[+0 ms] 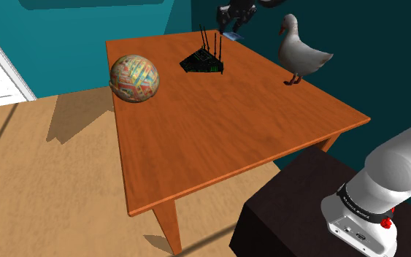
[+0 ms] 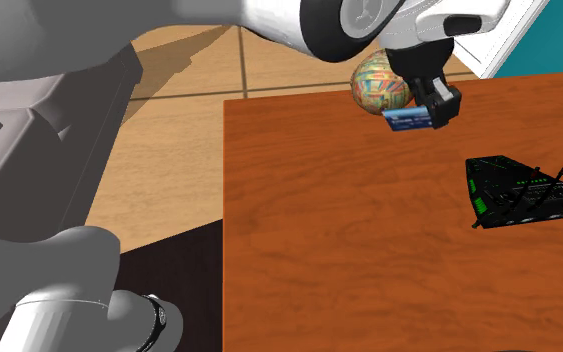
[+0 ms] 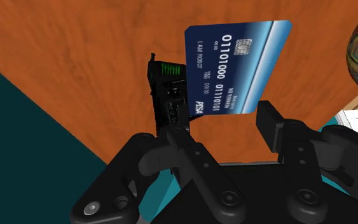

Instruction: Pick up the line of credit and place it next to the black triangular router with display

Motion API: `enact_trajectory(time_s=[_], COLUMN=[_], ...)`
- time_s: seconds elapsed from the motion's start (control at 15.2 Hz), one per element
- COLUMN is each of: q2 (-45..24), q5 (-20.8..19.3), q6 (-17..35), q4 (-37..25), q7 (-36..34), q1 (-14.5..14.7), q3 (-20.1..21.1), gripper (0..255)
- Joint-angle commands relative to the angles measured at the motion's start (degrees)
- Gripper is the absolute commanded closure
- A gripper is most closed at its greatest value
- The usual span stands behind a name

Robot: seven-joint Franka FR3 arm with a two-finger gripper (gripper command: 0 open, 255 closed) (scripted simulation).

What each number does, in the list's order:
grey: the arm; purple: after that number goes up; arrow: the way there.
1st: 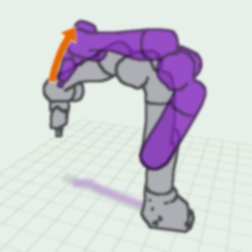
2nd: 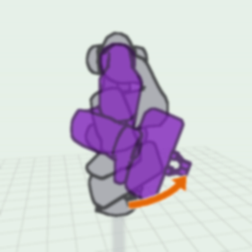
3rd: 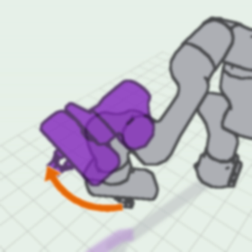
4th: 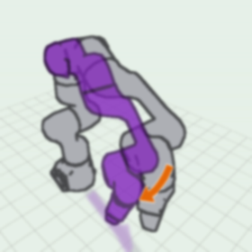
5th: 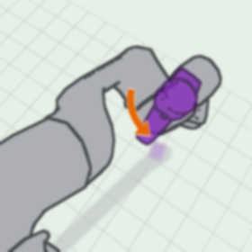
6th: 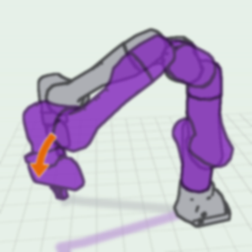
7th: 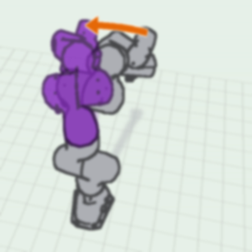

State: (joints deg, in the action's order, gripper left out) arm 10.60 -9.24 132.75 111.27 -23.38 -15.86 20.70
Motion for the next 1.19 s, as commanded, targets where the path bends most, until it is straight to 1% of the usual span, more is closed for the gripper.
enact_trajectory(time_s=[0.0, 0.07, 0.13, 1.12], q2=[-3.57, -5.23, -8.41, -9.45], q5=[-0.49, -0.68, -1.02, -3.76], q6=[-0.10, -0.13, -0.35, 10.73], q4=[-3.71, -5.42, -8.83, 1.46], q7=[1.74, 2.50, 3.91, 0.78], q1=[-0.86, -1.23, -1.85, -2.11], q3=[-0.83, -1.20, -1.84, -1.87], gripper=[255, 255, 255, 255])
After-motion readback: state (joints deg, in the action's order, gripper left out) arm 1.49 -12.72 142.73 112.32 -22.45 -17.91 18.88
